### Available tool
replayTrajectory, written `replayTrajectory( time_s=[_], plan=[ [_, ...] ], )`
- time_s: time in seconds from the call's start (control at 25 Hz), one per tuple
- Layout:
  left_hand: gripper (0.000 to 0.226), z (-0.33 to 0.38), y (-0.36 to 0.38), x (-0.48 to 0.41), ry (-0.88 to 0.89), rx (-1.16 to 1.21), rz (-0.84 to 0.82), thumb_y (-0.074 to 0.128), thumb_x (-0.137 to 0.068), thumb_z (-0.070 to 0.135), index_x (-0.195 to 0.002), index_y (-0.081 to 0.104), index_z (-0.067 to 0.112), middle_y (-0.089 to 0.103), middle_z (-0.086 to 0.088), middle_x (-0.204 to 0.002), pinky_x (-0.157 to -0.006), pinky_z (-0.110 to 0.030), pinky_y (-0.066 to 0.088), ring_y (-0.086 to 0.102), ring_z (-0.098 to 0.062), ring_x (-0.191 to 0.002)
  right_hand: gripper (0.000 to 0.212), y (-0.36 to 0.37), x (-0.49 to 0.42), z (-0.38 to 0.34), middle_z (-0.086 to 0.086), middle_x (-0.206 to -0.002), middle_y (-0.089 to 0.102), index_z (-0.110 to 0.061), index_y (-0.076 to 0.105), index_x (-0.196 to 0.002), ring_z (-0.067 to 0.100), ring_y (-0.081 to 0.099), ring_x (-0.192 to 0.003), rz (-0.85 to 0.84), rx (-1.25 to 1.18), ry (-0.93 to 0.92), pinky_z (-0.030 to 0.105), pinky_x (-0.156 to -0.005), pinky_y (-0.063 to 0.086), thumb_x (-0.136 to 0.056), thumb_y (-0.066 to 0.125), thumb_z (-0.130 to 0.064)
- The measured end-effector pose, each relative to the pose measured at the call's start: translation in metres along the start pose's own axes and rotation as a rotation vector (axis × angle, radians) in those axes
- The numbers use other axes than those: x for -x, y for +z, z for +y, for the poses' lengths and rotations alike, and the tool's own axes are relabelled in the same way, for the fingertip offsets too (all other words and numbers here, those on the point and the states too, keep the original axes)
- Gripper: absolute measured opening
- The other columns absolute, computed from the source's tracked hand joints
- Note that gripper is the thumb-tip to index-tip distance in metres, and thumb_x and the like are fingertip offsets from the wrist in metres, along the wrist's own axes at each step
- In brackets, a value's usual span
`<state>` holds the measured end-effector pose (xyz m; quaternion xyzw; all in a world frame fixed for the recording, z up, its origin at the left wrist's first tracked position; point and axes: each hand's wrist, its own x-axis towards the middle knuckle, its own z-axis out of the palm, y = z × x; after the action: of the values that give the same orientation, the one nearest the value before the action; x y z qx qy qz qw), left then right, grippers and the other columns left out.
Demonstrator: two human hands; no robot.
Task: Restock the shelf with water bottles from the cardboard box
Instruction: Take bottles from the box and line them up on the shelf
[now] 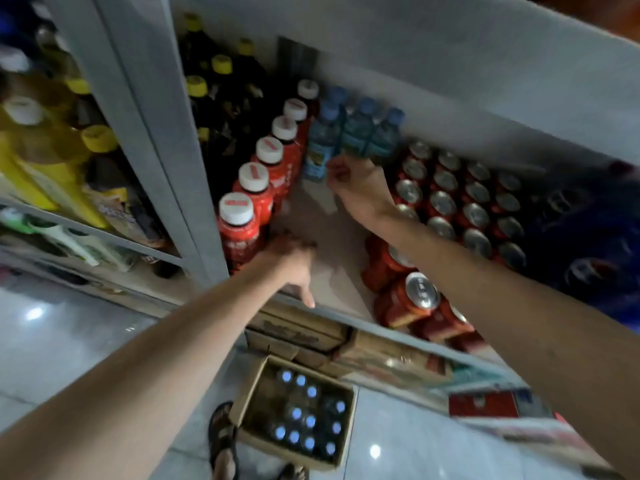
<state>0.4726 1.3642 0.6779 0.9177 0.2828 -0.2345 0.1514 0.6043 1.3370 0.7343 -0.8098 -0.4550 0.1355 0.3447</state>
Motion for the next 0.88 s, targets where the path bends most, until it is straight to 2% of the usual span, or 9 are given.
replayTrajectory(
  time_s=[0.04,0.12,0.2,0.32,0.4,0.6,0.72,0.8,0.88],
  plan=[
    [0.084,0.002,0.006,0.001,0.008,-0.023,0.036,0.085,-0.057,0.051,-0.125,0.058,0.01,0.061,-0.014,-0.128,-0.098,-0.037,0.047,0.057,-0.031,-0.115,0.018,-0.017,0.032,0.0,-0.004,-0.091,0.073,-0.014,0.072,-0.101,-0.007,0.065,-0.084,0.021,-0.002,-0.093,0.012,-0.079,0.049,-0.085,0.062,-0.01],
    [0.073,0.016,0.019,0.015,0.035,-0.079,0.139,0.082,-0.063,0.048,-0.125,0.059,0.016,0.064,-0.012,-0.123,-0.095,-0.037,0.049,0.059,-0.03,-0.111,0.014,-0.04,0.096,0.009,-0.022,-0.073,0.062,-0.014,0.072,-0.094,-0.017,0.057,-0.067,-0.013,-0.015,-0.16,0.002,-0.068,0.04,-0.084,0.063,-0.009],
    [0.044,0.034,0.034,0.04,0.162,-0.097,0.316,0.068,-0.081,0.032,-0.124,0.06,0.028,0.067,-0.003,-0.12,-0.09,-0.036,0.051,0.063,-0.026,-0.107,0.014,-0.051,0.153,0.023,-0.022,-0.069,0.061,-0.018,0.072,-0.091,-0.011,0.058,-0.065,-0.069,-0.032,-0.107,0.005,-0.064,0.041,-0.083,0.064,-0.009],
    [0.033,0.052,0.075,0.073,0.439,-0.161,0.426,0.05,-0.09,0.019,-0.116,0.064,0.033,0.069,0.008,-0.117,-0.081,-0.033,0.052,0.067,-0.018,-0.101,0.015,-0.048,0.23,0.064,-0.008,-0.078,0.067,-0.017,0.073,-0.091,0.002,0.06,-0.077,-0.13,-0.043,0.039,0.006,-0.067,0.042,-0.083,0.065,-0.007],
    [0.029,0.053,0.104,0.077,0.454,-0.091,0.258,0.049,-0.091,0.019,-0.112,0.066,0.03,0.07,0.007,-0.114,-0.079,-0.029,0.05,0.066,-0.016,-0.1,0.013,-0.037,0.273,0.098,-0.011,-0.079,0.062,-0.016,0.073,-0.091,0.0,0.057,-0.075,-0.145,-0.018,0.196,0.004,-0.064,0.039,-0.084,0.066,-0.008],
    [0.021,0.05,0.187,0.037,0.296,-0.008,-0.377,0.062,-0.089,0.023,-0.109,0.069,0.021,0.071,0.0,-0.107,-0.088,-0.029,0.051,0.065,-0.016,-0.101,0.023,0.026,0.352,0.18,-0.001,-0.08,0.057,-0.009,0.069,-0.101,0.017,0.053,-0.077,-0.254,-0.05,0.628,0.02,-0.069,0.035,-0.089,0.052,-0.002],
    [0.023,0.045,0.256,-0.002,0.299,0.014,-0.493,0.066,-0.084,0.023,-0.107,0.069,0.019,0.071,-0.002,-0.108,-0.09,-0.028,0.049,0.065,-0.018,-0.103,0.027,0.101,0.388,0.228,0.017,-0.095,0.068,-0.009,0.068,-0.106,0.034,0.064,-0.089,-0.249,-0.103,0.796,0.032,-0.075,0.048,-0.09,0.048,-0.015],
    [0.033,0.038,0.298,-0.026,0.268,0.074,-0.514,0.067,-0.082,0.017,-0.115,0.064,0.016,0.069,-0.008,-0.11,-0.09,-0.029,0.047,0.063,-0.022,-0.105,0.026,0.156,0.407,0.253,0.014,-0.095,0.067,-0.013,0.07,-0.103,0.037,0.064,-0.093,-0.223,-0.161,0.891,0.041,-0.082,0.052,-0.09,0.048,-0.02],
    [0.047,0.027,0.351,-0.052,0.227,0.108,-0.531,0.069,-0.08,0.01,-0.125,0.055,0.012,0.066,-0.014,-0.115,-0.092,-0.033,0.046,0.06,-0.027,-0.111,0.023,0.224,0.429,0.282,0.011,-0.1,0.067,-0.015,0.068,-0.106,0.035,0.063,-0.099,-0.231,-0.188,0.947,0.041,-0.086,0.051,-0.091,0.05,-0.014]
  ],
)
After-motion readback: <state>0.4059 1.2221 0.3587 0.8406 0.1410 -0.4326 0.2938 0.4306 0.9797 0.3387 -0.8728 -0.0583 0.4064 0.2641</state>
